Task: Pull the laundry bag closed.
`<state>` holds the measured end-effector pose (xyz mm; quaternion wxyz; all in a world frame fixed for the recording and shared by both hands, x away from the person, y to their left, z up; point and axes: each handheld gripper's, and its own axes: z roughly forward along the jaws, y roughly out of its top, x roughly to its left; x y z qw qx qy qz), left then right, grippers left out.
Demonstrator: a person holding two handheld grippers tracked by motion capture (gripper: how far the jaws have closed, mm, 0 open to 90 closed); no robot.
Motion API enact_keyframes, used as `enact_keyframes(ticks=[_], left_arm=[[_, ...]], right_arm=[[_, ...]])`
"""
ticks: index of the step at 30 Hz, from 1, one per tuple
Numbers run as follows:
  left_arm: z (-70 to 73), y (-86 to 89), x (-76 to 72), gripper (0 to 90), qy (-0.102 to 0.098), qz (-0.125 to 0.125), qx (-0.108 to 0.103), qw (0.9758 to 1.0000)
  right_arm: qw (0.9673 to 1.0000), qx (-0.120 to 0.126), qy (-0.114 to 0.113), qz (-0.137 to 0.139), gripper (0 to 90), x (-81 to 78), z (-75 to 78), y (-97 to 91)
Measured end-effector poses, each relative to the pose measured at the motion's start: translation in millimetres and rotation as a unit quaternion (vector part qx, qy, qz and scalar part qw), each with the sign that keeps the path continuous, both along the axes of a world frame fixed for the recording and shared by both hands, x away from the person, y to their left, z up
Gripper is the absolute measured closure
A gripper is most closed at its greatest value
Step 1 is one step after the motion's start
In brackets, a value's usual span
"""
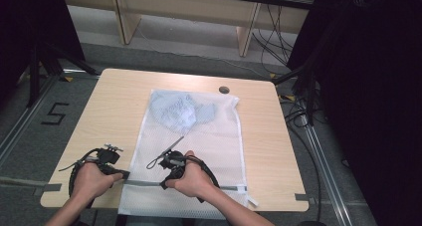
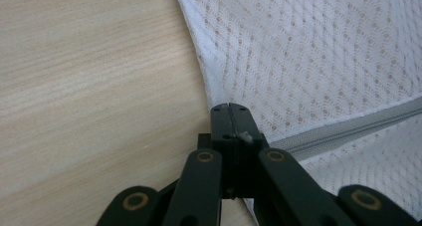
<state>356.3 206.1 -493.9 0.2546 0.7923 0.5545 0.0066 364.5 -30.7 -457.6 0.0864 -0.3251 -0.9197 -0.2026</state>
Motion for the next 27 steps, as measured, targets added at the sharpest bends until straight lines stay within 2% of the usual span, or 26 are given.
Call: enact_keyframes(ticks=[2, 4, 6, 7, 9, 10, 14, 16, 21, 23, 27], left_arm=[[0.0, 0.0, 0.0, 90.0, 0.000, 0.000, 0.000, 1.0000], [0.0, 0.0, 0.0, 90.0, 0.000, 0.000, 0.000, 1.0000], [0.1, 0.1, 0.0, 90.0, 0.001, 0.000, 0.000, 1.0000], [0.2, 0.2, 0.0, 90.0, 0.001, 0.000, 0.000, 1.0000], [0.0, 0.1, 0.0, 90.0, 0.000, 0.000, 0.000, 1.0000], [-0.1, -0.2, -0.2, 90.0, 0.000, 0.001, 0.000, 1.0000], [0.0, -0.4, -0.3, 90.0, 0.001, 0.002, -0.001, 1.0000], [0.0, -0.3, -0.2, 90.0, 0.000, 0.001, 0.000, 1.0000], [0.0, -0.2, -0.2, 90.0, 0.000, 0.001, -0.001, 1.0000], [0.0, -0.1, -0.1, 90.0, 0.000, 0.001, -0.001, 1.0000], [0.0, -0.5, -0.2, 90.0, 0.000, 0.001, 0.000, 1.0000]], right_arm=[[0.9999, -0.004, -0.006, 0.014, 87.1, 1.4, -0.7, -1.6], [0.9999, 0.007, 0.010, -0.005, 87.1, -0.7, 0.2, -0.3], [0.9999, 0.005, 0.013, -0.009, 87.1, -0.7, 0.9, -0.8], [1.0000, -0.001, 0.001, 0.008, 87.1, 1.5, -0.4, -3.0], [0.9999, -0.008, 0.005, -0.006, 87.1, 0.5, -0.1, -2.6], [1.0000, -0.004, 0.001, 0.007, 87.1, 1.6, -1.4, -3.5], [1.0000, -0.003, 0.006, -0.005, 87.1, 0.7, -0.6, -3.5], [1.0000, 0.000, 0.003, 0.008, 87.1, 2.3, -1.9, -4.9], [1.0000, -0.003, 0.006, 0.002, 87.1, 2.5, -2.1, -5.6], [0.9998, -0.012, 0.014, -0.008, 87.1, 1.6, -0.9, -6.9], [0.9999, -0.005, 0.012, 0.001, 87.1, 3.2, -1.8, -9.4]])
